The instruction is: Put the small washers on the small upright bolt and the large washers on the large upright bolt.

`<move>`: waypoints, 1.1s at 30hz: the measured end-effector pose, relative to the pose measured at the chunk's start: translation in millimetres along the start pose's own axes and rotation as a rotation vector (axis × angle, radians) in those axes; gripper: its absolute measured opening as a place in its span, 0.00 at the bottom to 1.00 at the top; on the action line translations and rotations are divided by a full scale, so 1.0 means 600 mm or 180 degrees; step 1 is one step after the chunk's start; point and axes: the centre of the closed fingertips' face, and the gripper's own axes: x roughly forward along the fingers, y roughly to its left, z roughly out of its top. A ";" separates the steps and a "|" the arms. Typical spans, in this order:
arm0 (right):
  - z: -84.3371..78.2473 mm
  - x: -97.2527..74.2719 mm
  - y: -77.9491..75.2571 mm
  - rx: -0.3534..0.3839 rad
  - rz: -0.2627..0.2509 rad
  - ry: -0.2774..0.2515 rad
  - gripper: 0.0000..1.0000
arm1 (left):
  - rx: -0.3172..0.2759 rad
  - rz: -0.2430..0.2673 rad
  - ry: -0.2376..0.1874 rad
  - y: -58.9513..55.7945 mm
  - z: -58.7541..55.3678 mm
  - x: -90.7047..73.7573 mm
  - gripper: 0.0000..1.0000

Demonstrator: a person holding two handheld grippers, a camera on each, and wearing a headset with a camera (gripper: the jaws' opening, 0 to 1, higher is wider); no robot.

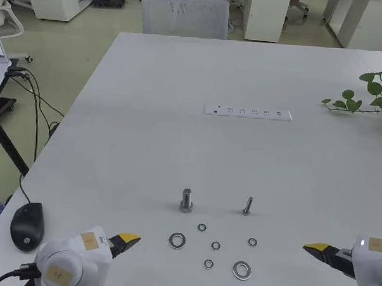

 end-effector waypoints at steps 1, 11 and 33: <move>-0.003 0.000 0.001 0.0029 0.0018 0.0002 1.00 | -0.0001 -0.0011 0.0010 -0.002 -0.001 0.001 0.98; -0.016 0.001 0.006 0.0046 0.0061 0.0053 1.00 | 0.0010 -0.0032 0.0025 -0.006 0.003 0.009 0.98; -0.015 -0.004 -0.002 0.0004 0.0048 0.0057 0.99 | -0.0171 -0.0035 -0.0005 -0.010 0.012 0.014 0.94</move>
